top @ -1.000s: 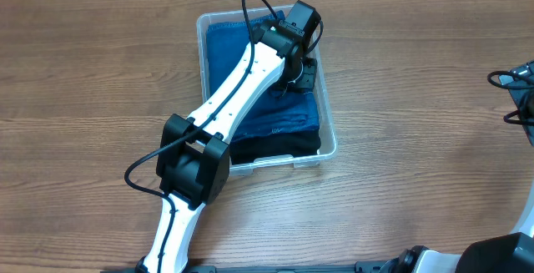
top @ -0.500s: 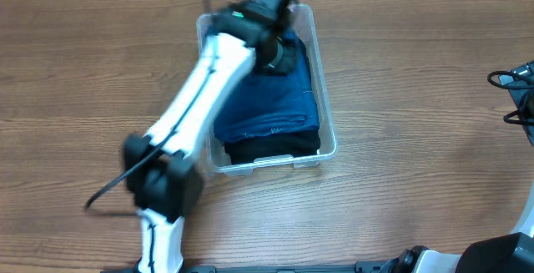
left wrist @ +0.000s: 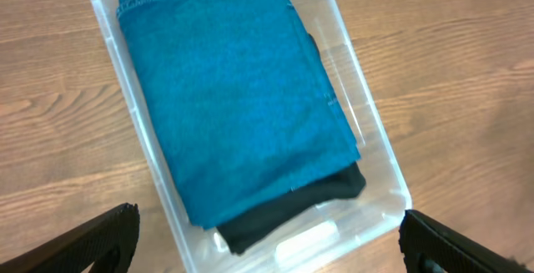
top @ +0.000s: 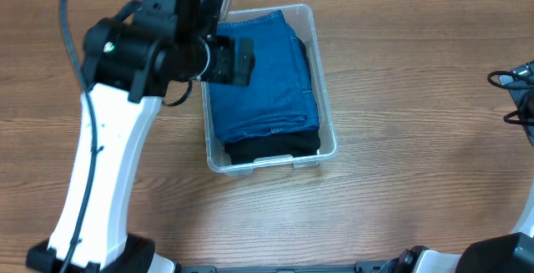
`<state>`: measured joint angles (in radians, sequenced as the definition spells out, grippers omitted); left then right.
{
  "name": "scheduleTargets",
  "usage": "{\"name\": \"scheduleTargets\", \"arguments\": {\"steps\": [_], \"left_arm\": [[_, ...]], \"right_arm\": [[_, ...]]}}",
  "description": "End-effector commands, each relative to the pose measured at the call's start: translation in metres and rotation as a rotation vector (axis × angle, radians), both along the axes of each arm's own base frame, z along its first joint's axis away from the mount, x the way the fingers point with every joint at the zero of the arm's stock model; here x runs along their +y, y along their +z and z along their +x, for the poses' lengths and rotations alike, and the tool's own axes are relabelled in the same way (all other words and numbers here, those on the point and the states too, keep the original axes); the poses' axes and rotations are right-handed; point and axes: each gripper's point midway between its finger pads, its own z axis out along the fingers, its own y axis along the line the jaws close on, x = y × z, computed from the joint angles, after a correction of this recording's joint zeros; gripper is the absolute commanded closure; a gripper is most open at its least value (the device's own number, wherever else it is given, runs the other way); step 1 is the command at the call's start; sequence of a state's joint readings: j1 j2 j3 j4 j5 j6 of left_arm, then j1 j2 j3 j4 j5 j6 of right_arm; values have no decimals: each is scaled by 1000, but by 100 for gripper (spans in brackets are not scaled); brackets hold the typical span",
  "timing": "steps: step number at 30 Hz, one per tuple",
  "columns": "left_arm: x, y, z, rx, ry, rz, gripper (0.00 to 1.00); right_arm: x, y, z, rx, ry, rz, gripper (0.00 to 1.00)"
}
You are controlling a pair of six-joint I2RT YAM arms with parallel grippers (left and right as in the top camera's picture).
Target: Pack container
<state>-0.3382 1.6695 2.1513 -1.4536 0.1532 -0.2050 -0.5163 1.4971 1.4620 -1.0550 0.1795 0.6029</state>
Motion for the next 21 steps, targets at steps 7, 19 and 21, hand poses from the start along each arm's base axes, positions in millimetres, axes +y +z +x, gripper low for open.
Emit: {"name": "scheduleTargets", "arguments": {"steps": [7,19,21], "left_arm": [[40,97,-101,-313,0,-66,0],[68,9,-144,-208,131,-55,0],[69,-9,-152,-137,121,-35,0]], "right_arm": [[-1,-1,0,-4,-9,4,0],[-1,-1,0,-4,-9,4,0],[-1,-1,0,-4,-9,4,0]]}}
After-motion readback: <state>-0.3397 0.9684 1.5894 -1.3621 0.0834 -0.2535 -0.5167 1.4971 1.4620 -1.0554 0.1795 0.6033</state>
